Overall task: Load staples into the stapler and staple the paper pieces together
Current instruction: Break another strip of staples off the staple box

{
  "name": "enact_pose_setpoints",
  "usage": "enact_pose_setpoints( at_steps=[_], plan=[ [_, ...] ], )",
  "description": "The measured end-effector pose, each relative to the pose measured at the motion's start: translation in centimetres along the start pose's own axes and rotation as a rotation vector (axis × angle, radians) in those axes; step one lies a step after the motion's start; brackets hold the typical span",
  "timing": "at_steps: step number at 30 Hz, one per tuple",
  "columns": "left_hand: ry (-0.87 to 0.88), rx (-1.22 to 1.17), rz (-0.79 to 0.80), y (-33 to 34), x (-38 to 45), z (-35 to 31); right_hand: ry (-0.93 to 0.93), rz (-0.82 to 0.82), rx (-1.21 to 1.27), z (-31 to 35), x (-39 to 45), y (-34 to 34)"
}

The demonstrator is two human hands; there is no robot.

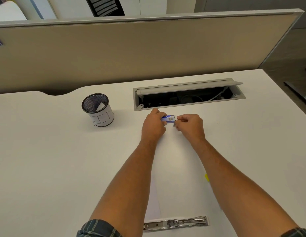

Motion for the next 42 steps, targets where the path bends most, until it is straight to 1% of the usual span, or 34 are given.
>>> enact_pose_setpoints(
  at_steps=[4,10,14,17,18,21,22,24,26,29,30,33,35,39,42],
  plan=[
    [-0.002,-0.005,0.007,0.0,0.0,0.2,-0.033,-0.016,-0.039,0.5,-0.4,0.3],
    [0.013,-0.009,0.014,0.0,0.0,0.3,0.069,-0.04,0.014,0.1,-0.7,0.0],
    [0.03,-0.015,0.011,0.1,0.0,0.5,0.228,-0.066,0.197,-0.7,-0.5,-0.6],
    [0.035,-0.014,0.015,0.0,-0.1,0.5,0.316,0.036,0.234,-0.7,0.4,-0.3],
    [0.039,-0.017,0.016,0.0,-0.1,0.5,0.364,0.045,0.273,-0.7,0.7,-0.3],
    [0.042,-0.013,0.029,-0.1,-0.3,0.4,0.581,0.077,0.591,-0.1,0.9,-0.9],
    [0.041,-0.009,0.033,-0.1,-0.3,0.4,0.604,0.111,0.646,0.0,0.9,-1.1],
    [0.037,-0.008,0.037,-0.2,-0.3,0.3,0.623,0.157,0.668,-0.1,0.8,-1.3],
    [0.04,-0.002,0.043,-0.1,-0.3,0.2,0.614,0.15,0.575,-0.3,0.8,-1.3],
    [0.041,-0.007,0.035,-0.2,-0.4,0.2,0.544,0.141,0.221,-0.2,0.4,-1.4],
    [0.046,-0.005,0.026,-0.2,-0.4,0.2,0.492,0.134,0.174,-0.2,0.3,-1.3],
    [0.048,-0.014,0.021,-0.3,-0.4,0.2,0.344,0.157,0.226,-0.2,-0.5,-1.4],
    [0.042,-0.016,0.024,-0.3,-0.5,0.1,0.307,0.172,0.205,-0.1,-0.9,-1.4],
    [0.034,-0.025,0.022,-0.3,-0.6,0.1,0.272,0.16,0.184,0.2,-0.9,-1.0],
    [0.04,-0.026,0.012,-0.2,-0.6,0.2,0.304,0.131,0.182,0.1,-0.8,-0.8]
  ],
)
Point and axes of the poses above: each hand's wrist, its own x-axis towards the middle knuckle, its own y-axis out of the palm, z = x × y, the point moved 4 cm from there along x, towards the middle knuckle, and after that the axes turned 11 degrees about -x, right-handed, at the moved point
